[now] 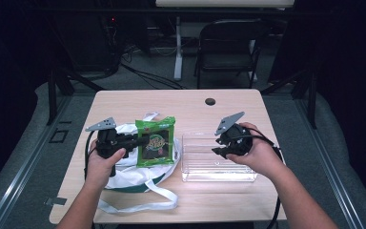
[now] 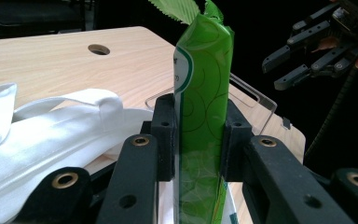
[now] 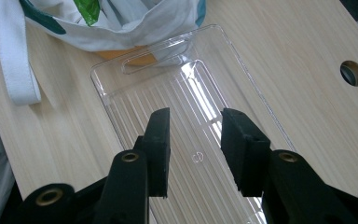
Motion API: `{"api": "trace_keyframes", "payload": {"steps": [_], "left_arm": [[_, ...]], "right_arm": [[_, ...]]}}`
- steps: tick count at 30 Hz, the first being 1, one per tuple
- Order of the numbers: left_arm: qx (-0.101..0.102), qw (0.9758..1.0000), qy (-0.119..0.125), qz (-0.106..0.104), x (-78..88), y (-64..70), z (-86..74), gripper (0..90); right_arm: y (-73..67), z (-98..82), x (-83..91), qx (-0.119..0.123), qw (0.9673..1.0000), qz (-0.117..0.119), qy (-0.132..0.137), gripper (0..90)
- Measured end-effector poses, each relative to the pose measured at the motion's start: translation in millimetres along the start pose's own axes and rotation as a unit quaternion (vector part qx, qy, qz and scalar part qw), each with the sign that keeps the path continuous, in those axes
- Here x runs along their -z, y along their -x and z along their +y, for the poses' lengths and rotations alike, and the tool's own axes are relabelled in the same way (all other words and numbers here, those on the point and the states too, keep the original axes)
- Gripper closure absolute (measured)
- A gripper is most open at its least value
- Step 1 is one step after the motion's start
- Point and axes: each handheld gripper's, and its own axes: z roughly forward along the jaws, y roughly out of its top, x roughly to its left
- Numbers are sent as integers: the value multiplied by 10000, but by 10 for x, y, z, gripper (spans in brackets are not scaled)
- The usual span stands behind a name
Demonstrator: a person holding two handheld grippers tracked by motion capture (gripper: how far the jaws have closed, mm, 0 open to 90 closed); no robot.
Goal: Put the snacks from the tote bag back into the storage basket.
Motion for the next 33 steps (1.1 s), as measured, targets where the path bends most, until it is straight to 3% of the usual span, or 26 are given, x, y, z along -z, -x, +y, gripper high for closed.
{"api": "trace_keyframes", "payload": {"steps": [7, 18, 33], "left_arm": [[-6, 10000, 0, -55, -10, 7, 2, 726], [3, 9999, 18, -112, -38, 25, -4, 726], [-33, 9998, 75, -198, -43, 68, 12, 727]], "right_arm": [[25, 174, -32, 314, 9990, 151, -282, 622], [37, 412, 2, 573, 9968, 362, -418, 606], [22, 758, 62, 956, 9924, 456, -625, 537]]}}
